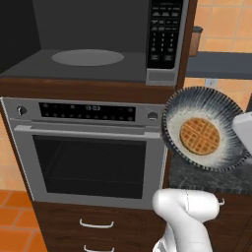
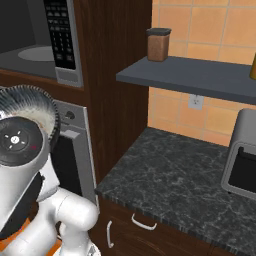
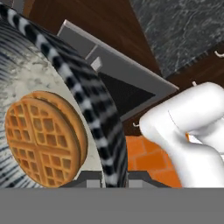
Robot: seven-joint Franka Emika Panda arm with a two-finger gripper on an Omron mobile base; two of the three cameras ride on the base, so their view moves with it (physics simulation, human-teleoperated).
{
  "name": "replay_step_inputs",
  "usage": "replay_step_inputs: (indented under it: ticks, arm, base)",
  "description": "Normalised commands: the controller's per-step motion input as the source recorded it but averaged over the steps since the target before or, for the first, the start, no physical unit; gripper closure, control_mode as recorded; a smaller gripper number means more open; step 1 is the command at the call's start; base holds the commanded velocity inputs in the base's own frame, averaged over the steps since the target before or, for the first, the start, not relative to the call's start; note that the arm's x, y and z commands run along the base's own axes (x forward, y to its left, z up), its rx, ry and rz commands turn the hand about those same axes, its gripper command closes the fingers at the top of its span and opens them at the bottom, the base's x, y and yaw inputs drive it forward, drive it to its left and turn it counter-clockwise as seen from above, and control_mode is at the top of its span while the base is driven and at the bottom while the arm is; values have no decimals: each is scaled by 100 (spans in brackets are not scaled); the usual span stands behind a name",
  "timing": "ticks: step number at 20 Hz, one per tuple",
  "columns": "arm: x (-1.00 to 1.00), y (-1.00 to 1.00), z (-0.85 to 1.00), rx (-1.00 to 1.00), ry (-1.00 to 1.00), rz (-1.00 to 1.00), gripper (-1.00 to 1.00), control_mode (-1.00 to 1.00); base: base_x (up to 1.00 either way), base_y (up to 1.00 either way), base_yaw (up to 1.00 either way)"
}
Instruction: Open the microwave, place the bowl with waffle inside the microwave, then close the microwave door and turn it on.
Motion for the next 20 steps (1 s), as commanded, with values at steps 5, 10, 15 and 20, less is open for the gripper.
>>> replay_step_inputs:
  ticks: [5,10,15,20]
  arm:
    - [2,100,43,-2,10,0,100,-100]
    - [14,83,66,5,8,-15,100,-100]
    - [39,74,77,9,20,-20,100,-100]
    - [39,76,17,1,19,-19,100,-100]
  base:
    - [0,0,0]
    - [0,0,0]
    - [0,0,0]
    - [0,0,0]
